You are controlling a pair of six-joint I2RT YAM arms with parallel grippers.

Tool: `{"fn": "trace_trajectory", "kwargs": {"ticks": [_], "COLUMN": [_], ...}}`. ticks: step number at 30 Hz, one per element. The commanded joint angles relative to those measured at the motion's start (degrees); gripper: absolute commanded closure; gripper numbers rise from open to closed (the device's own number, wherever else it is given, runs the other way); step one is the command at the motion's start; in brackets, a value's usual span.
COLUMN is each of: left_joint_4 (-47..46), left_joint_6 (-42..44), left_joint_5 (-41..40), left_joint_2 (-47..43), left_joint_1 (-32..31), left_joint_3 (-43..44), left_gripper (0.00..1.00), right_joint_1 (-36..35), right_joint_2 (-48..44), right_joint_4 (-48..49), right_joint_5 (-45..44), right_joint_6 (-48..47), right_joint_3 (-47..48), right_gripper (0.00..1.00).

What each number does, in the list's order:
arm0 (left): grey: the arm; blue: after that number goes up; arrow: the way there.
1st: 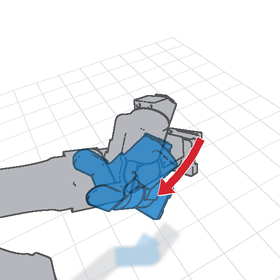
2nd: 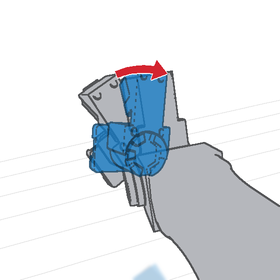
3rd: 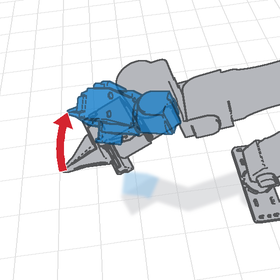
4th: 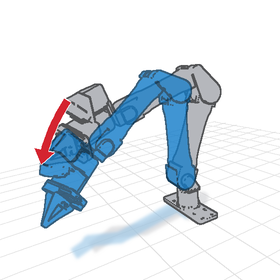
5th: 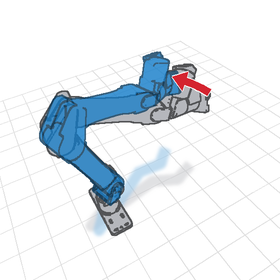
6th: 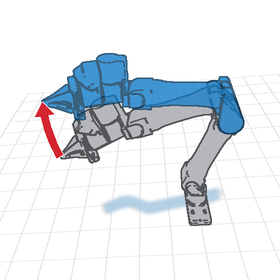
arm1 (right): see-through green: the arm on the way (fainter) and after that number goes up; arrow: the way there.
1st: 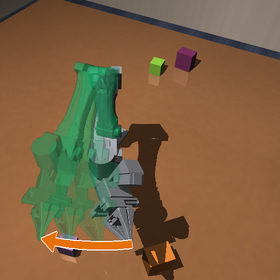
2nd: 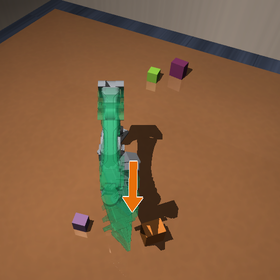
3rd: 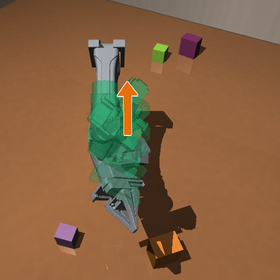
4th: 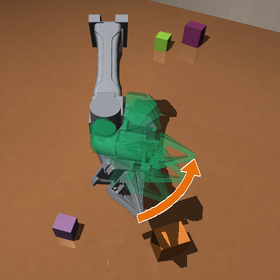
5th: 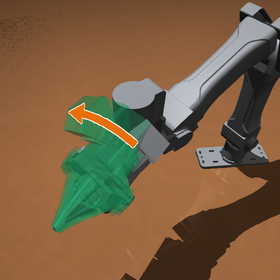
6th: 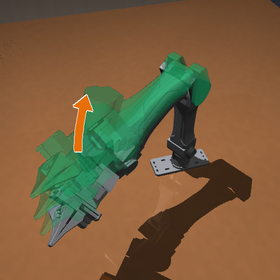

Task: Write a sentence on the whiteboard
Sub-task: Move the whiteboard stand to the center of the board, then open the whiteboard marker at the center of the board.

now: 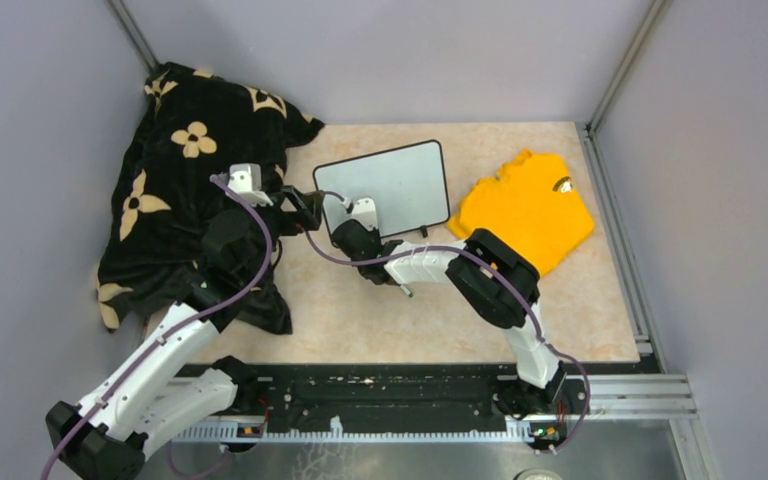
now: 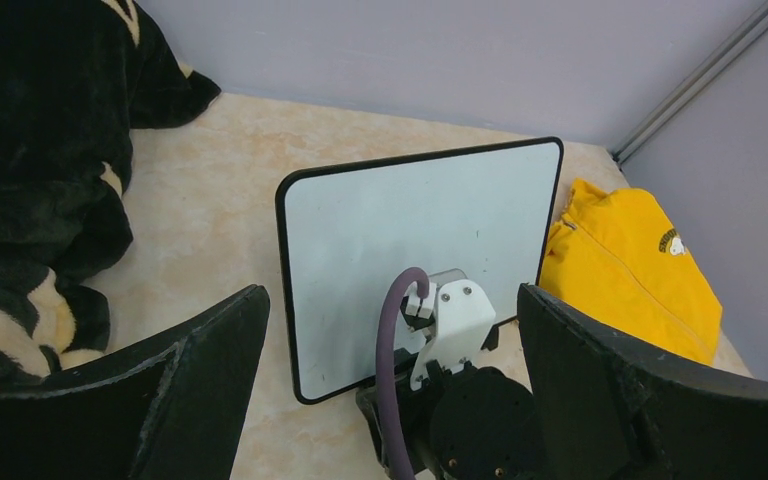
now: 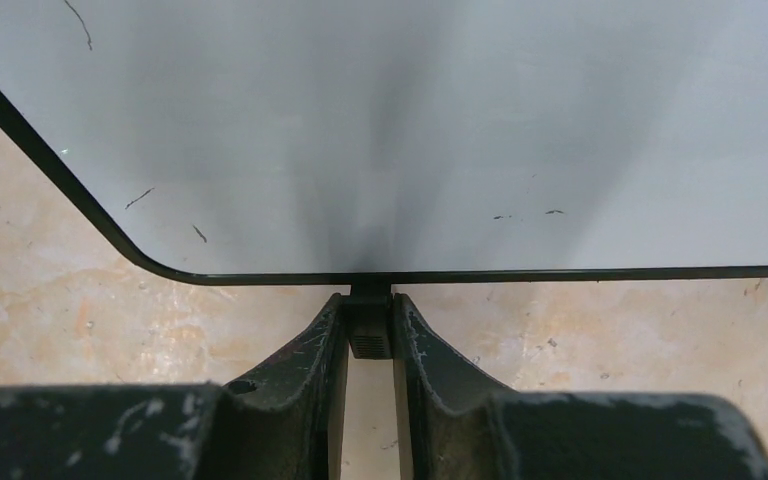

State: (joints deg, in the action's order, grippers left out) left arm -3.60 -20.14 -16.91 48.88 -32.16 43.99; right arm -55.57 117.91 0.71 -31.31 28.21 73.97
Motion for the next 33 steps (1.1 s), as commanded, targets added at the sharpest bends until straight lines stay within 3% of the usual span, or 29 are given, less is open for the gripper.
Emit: {"fn": "trace_trajectory", "kwargs": {"ticks": [1,5,11,16,22,29,33], "left_joint_4": [0.58,0.69,0.69,1.09,0.69,-2.11,-4.84], "left_joint_6": [-0.75,-0.69,-0.1,0.43,1.13,2.46,1.22], "left_joint_5": [-1.59,-2.03,-3.25,-5.86,-7.77,-3.21,-1.14], "left_joint_2": [-1.22,-1.33,-1.64,-2.52,-3.11,-1.27,-0.32], "left_joint_1": [-0.26,-0.24,-0.2,-0.2,-0.25,-0.27,-0.26], "left_joint_3": [-0.19,-0.13,-0.04,0.03,-0.53,-1.37,-2.93], "left_gripper": [0.01,0.01,0.01,0.01,0.01,0.01,0.01], "right_joint_1": [-2.39,-2.5,-3.11,-3.92,-3.91,-2.76,1.33], "right_joint_2": [2.26,1.63,-3.5,-8.7,-21.06,-32.48,-33.92], "right_joint_4": [-2.41,-2.65,1.77,1.73,3.2,3.24,0.17], "right_joint_5": [0.63,0.6,2.83,4.35,5.17,5.27,16.76], "right_joint_6": [5.29,5.31,3.24,1.99,-1.19,-12.9,-14.49], "right_joint_3": [3.33,2.67,-1.79,-4.29,-14.73,-25.77,-26.58], "right_gripper": [0.87,0.76,0.51,0.41,0.34,0.35,0.38]}}
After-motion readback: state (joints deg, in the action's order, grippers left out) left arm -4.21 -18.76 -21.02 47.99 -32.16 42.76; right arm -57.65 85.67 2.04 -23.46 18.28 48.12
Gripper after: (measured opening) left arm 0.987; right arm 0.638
